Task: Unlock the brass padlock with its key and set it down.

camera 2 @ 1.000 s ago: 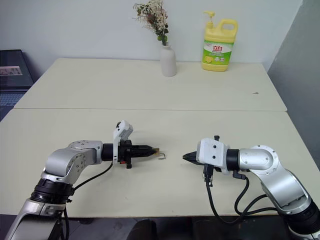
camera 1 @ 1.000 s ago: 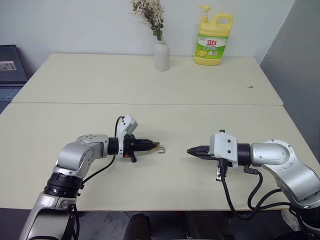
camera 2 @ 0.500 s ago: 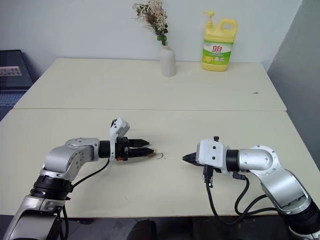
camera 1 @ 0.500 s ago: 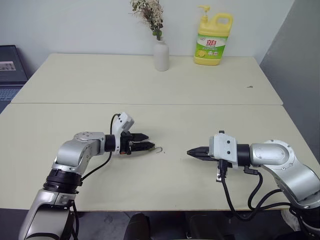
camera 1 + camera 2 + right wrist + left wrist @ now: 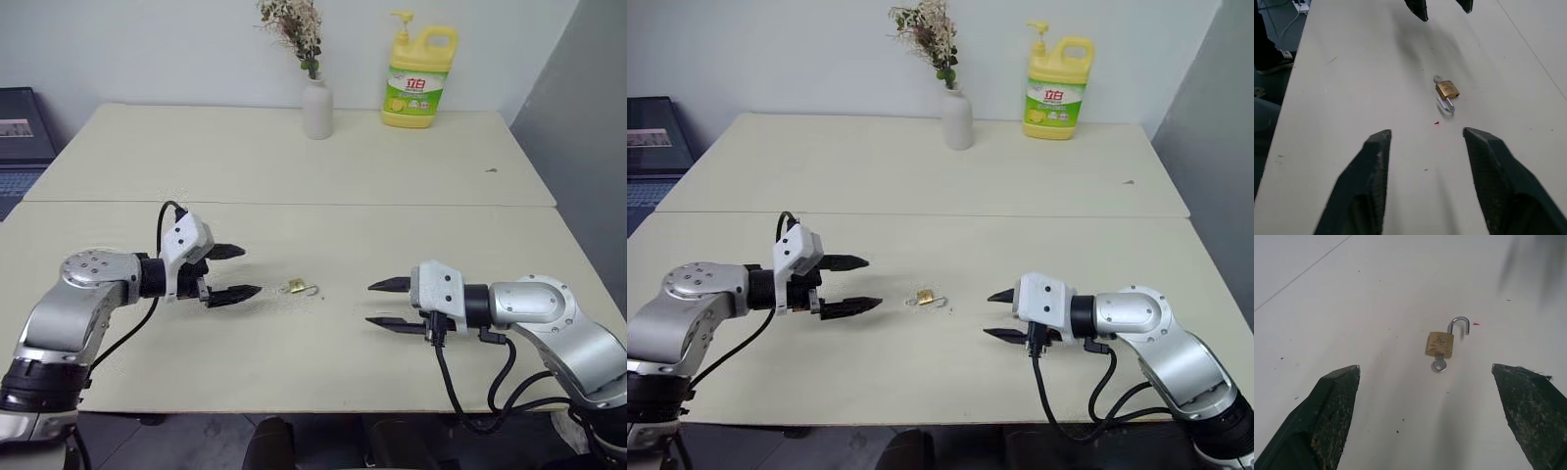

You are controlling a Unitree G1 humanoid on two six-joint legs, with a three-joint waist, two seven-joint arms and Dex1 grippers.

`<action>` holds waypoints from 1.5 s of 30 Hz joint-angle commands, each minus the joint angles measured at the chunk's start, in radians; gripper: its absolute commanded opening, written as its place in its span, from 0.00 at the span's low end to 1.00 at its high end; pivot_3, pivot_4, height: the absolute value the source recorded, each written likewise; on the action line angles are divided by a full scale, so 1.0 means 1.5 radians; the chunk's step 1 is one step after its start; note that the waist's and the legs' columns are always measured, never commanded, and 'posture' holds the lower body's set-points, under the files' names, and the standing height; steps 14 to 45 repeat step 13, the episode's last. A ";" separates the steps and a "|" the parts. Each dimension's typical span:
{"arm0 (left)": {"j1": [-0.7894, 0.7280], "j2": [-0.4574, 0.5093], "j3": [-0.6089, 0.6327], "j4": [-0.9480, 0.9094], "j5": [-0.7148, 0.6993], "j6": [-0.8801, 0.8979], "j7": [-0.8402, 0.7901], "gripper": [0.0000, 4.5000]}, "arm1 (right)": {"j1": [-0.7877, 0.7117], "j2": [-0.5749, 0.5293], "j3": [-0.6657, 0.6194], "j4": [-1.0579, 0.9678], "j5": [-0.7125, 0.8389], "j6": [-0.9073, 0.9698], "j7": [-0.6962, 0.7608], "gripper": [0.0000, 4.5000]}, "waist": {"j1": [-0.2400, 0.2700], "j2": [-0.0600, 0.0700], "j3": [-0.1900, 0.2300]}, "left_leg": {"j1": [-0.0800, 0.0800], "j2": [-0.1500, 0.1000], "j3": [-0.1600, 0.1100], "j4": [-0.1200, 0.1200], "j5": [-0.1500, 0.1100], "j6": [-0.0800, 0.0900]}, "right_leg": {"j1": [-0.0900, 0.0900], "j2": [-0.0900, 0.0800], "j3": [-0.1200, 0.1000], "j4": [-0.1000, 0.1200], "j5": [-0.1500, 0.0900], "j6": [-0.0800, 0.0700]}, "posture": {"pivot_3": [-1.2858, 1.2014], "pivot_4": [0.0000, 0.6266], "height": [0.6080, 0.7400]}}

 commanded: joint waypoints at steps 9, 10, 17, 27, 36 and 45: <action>0.119 0.027 0.079 -0.125 -0.003 -0.020 0.031 1.00 | -0.018 -0.015 -0.027 0.036 0.027 -0.004 0.029 0.76 | 0.000 0.000 0.000 | 0.000 0.000 0.000 0.000 0.000 0.000 | 0.000 0.000 0.000 0.000 0.000 0.000 | 0.52 0.24 1.00; 0.118 0.027 0.079 -0.125 -0.010 -0.015 0.029 1.00 | -0.018 -0.015 -0.027 0.038 0.027 -0.007 0.030 0.76 | 0.000 0.000 0.000 | 0.000 0.000 0.000 0.000 0.000 0.000 | 0.000 0.000 0.000 0.000 0.000 0.000 | 0.52 0.24 1.00; 0.119 0.026 0.076 -0.125 -0.012 -0.028 0.025 1.00 | -0.021 -0.015 -0.022 0.049 0.020 -0.022 0.037 0.76 | 0.000 0.000 0.000 | 0.000 0.000 0.000 0.000 0.000 0.000 | 0.000 0.000 0.000 0.000 -0.001 0.000 | 0.52 0.24 1.00; 0.119 0.026 0.076 -0.125 -0.012 -0.028 0.025 1.00 | -0.021 -0.015 -0.022 0.049 0.020 -0.022 0.037 0.76 | 0.000 0.000 0.000 | 0.000 0.000 0.000 0.000 0.000 0.000 | 0.000 0.000 0.000 0.000 -0.001 0.000 | 0.52 0.24 1.00; 0.119 0.026 0.076 -0.125 -0.012 -0.028 0.025 1.00 | -0.021 -0.015 -0.022 0.049 0.020 -0.022 0.037 0.76 | 0.000 0.000 0.000 | 0.000 0.000 0.000 0.000 0.000 0.000 | 0.000 0.000 0.000 0.000 -0.001 0.000 | 0.52 0.24 1.00; 0.119 0.026 0.076 -0.125 -0.012 -0.028 0.025 1.00 | -0.021 -0.015 -0.022 0.049 0.020 -0.022 0.037 0.76 | 0.000 0.000 0.000 | 0.000 0.000 0.000 0.000 0.000 0.000 | 0.000 0.000 0.000 0.000 -0.001 0.000 | 0.52 0.24 1.00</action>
